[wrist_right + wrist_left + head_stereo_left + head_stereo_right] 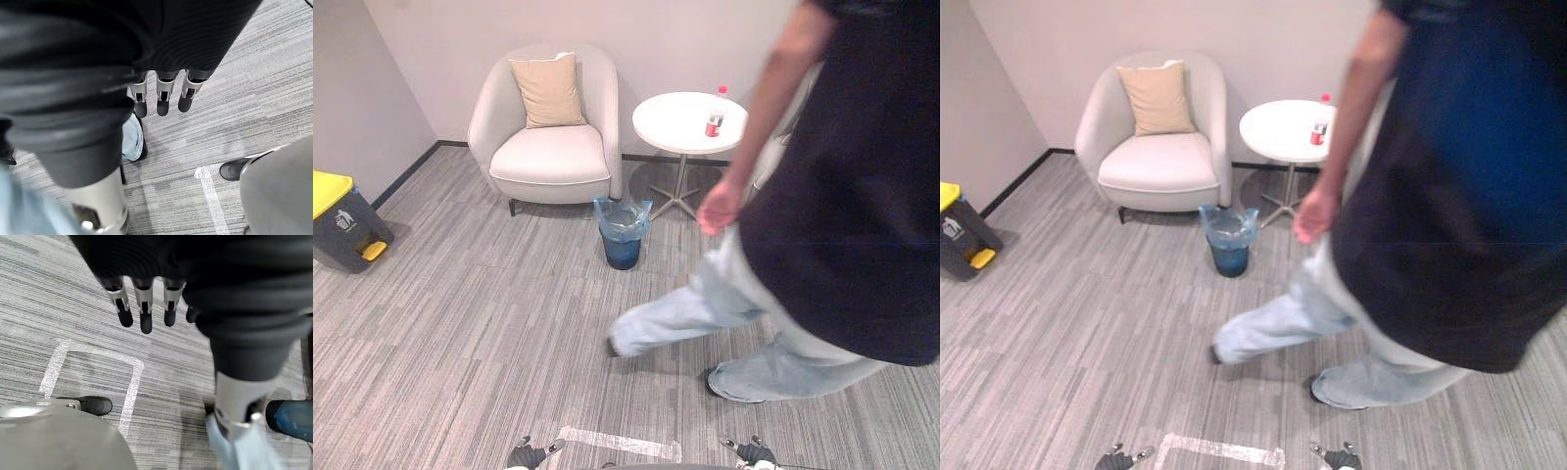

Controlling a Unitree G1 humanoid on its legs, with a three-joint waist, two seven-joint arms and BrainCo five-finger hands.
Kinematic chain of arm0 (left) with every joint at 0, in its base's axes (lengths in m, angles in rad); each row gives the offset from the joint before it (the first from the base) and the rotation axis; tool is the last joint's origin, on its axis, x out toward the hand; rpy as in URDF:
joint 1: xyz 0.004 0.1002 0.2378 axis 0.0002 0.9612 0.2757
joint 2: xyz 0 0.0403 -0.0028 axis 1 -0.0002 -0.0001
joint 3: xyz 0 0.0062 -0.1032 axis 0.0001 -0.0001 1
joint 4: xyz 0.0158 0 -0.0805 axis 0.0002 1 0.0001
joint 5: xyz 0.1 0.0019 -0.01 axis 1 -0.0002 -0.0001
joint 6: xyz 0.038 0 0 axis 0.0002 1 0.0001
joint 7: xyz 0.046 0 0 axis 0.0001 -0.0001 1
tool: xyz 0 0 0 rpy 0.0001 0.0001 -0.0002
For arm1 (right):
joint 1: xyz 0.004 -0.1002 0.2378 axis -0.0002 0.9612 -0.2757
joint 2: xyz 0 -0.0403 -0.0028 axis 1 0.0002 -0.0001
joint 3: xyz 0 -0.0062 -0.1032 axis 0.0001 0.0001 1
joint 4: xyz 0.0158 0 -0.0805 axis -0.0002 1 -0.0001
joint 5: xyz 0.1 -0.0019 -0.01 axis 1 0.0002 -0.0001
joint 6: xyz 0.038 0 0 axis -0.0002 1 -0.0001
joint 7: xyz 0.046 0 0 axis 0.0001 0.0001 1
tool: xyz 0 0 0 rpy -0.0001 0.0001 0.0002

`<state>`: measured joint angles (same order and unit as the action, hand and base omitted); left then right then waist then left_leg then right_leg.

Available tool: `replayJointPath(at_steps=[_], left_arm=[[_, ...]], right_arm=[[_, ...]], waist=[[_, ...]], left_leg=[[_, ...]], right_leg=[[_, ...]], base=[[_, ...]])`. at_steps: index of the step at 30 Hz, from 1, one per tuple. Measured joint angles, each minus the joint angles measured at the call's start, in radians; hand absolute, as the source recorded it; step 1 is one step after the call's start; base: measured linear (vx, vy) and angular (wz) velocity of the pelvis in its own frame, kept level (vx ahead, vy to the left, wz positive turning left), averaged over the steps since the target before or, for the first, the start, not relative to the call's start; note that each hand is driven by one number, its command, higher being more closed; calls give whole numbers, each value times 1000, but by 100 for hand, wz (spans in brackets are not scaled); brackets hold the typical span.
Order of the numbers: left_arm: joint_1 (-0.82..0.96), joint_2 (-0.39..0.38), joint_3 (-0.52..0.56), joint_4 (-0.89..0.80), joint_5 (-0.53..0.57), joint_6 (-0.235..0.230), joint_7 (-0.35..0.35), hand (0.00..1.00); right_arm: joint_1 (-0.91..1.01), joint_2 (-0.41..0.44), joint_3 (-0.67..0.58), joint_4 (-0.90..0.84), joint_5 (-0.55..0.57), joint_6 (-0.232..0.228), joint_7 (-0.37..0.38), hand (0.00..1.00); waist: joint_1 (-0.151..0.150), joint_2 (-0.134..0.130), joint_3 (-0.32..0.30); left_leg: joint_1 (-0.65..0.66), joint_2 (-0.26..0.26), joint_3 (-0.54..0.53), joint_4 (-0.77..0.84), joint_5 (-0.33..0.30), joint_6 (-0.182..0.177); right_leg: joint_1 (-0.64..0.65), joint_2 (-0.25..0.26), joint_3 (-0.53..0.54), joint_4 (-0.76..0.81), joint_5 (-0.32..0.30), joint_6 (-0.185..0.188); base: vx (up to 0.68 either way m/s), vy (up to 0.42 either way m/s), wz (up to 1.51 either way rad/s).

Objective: Gather rubbish on tea table into small bin, then transfer packed bag to large trash can.

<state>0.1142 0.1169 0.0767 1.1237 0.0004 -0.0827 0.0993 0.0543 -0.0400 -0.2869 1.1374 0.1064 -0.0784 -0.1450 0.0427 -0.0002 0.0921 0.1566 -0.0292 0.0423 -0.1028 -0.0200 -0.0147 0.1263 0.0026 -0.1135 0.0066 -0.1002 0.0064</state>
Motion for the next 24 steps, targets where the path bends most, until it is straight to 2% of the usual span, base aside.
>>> replayJointPath(at_steps=[15, 24], left_arm=[[-6, 22, -37, 8, 0, 0, -17, 0], [-5, 26, -47, 12, 1, 1, -18, 0]], right_arm=[[-8, 1, 26, 0, 3, -1, 18, 0], [-8, 1, 26, -3, 3, -1, 20, 0]], waist=[[-1, -7, 20], [0, -7, 20]], left_leg=[[-1, 1, 24, 0, -2, -1], [-7, 9, 70, 0, -13, 3]], right_leg=[[6, 3, 21, -31, 20, -3], [-8, 13, 70, -47, 36, -7]], base=[[-14, -11, -4], [-18, -21, -14]])
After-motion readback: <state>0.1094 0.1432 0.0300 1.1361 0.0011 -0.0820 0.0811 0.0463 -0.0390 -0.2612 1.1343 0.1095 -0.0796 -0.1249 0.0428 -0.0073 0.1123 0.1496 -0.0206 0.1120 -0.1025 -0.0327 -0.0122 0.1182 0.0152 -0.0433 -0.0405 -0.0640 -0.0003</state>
